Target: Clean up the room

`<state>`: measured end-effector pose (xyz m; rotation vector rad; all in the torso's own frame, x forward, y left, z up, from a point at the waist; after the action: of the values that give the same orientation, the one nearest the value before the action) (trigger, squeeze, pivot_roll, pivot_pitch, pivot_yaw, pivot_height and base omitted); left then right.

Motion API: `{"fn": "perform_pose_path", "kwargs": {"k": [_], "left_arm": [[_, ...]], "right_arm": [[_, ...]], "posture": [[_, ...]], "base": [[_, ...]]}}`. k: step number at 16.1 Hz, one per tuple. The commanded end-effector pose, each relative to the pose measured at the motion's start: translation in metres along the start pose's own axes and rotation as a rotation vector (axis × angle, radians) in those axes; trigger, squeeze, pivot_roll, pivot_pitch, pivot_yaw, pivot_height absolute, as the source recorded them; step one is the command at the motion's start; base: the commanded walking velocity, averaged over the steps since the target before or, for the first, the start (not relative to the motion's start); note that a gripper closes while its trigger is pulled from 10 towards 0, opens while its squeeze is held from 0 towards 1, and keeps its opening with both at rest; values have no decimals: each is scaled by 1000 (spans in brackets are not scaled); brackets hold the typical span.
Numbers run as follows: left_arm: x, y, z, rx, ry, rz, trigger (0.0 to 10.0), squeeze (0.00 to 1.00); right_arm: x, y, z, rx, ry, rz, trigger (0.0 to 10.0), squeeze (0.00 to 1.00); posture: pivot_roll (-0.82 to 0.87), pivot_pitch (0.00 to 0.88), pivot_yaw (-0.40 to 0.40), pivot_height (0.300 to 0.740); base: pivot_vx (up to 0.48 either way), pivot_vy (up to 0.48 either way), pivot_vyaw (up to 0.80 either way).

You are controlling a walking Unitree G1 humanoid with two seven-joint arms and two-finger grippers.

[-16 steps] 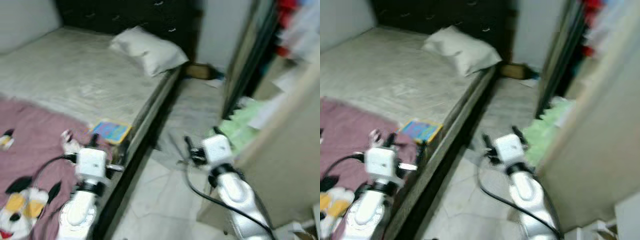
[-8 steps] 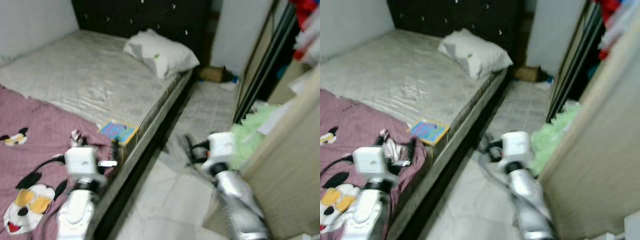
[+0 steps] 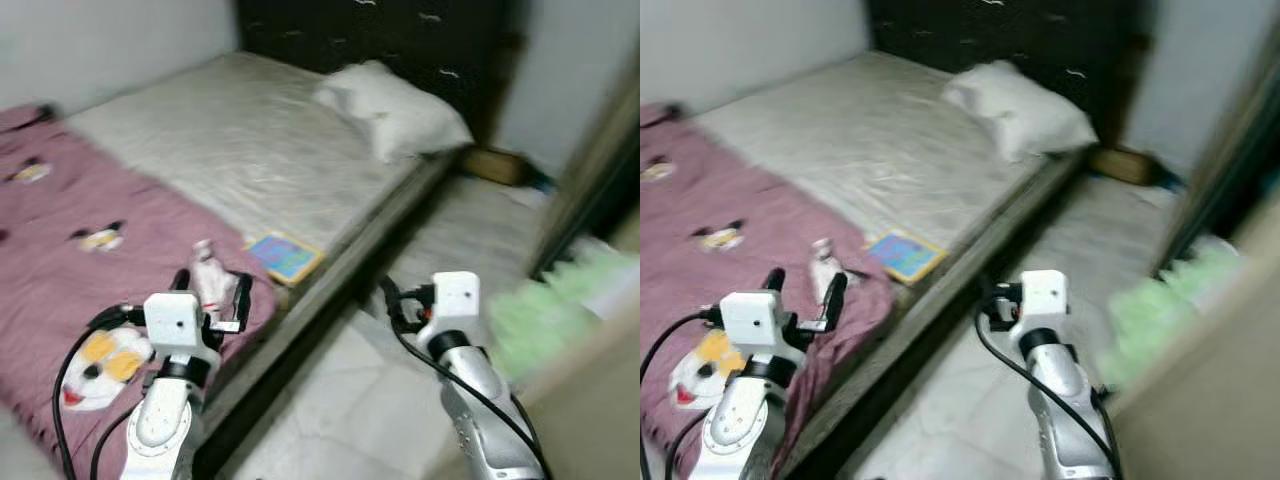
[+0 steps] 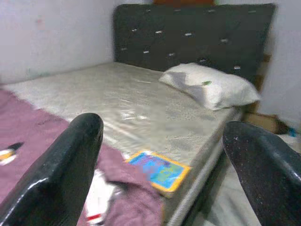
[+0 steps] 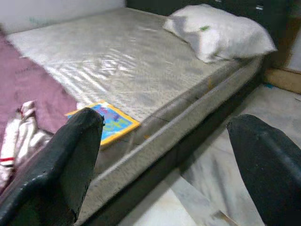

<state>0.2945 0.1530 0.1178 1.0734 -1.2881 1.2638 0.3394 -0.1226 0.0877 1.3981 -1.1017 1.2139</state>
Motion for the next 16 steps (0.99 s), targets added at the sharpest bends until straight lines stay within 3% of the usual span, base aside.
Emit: {"fn": "perform_pose_path", "kwargs": {"k": [1,16], "left_arm": [[0,1,-3,1,-4,-6,10000,0],[-2,-1,-2,1,-7,-13,10000,0]], "right_arm": [[6,-1,-6,17,-2,15,10000,0],[4,0,-8,26,-4,12,10000,0]], "posture": [[-12,63,-38,740],[-13,65,-36,740]], "base": [[0,0,781],[0,0,783]]}}
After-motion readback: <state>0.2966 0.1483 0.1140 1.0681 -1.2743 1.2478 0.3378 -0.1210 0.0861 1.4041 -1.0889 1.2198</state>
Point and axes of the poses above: a point about 5 cm out from each wrist's last joint towards the gripper, its own y axis pointing back from the gripper into the wrist, its own x axis along the axis of the wrist's last joint, z = x × y, the point moved 6 cm from there along -y, pointing out of the wrist towards the gripper
